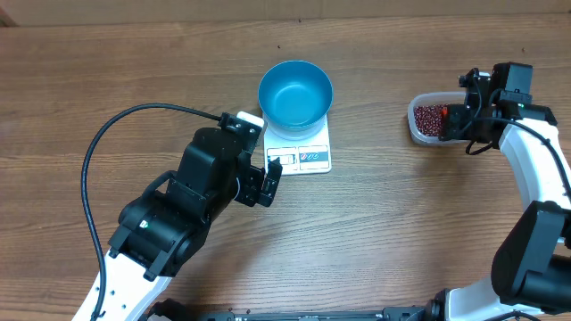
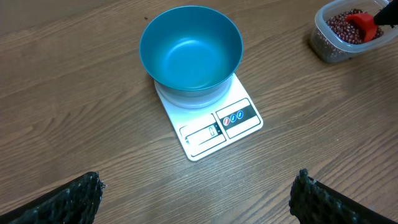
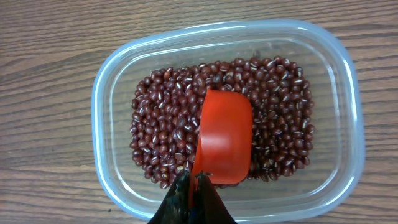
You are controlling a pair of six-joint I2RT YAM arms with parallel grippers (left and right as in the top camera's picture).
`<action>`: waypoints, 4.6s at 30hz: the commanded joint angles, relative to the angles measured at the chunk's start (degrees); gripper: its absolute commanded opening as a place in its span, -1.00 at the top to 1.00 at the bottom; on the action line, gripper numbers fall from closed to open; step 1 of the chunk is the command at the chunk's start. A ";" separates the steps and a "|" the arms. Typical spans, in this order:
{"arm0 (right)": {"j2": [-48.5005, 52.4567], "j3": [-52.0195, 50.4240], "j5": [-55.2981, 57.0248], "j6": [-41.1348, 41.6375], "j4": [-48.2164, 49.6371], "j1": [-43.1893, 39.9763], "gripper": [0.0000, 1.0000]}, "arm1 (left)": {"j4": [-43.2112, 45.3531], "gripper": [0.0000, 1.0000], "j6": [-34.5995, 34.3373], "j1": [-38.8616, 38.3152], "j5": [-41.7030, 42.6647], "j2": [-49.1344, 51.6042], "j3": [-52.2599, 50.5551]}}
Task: Scoop item into bowl and weigh 150g on scale
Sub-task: 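Drag the red scoop through the red beans with the right gripper, then lift the bean-filled scoop out of the tub with the right gripper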
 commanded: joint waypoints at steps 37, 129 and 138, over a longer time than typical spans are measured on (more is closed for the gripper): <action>4.02 0.83 -18.67 3.43 0.83 -4.13 0.93 | 0.20 -0.99 -0.13 0.26 -0.74 0.17 0.72; 13.16 0.83 -73.44 6.47 1.90 -22.32 0.93 | 0.20 -0.99 -0.13 0.26 -0.74 0.17 0.72; 13.14 0.83 -76.04 10.99 1.53 -21.33 0.93 | 0.20 -0.99 -0.13 0.26 -0.74 0.17 0.72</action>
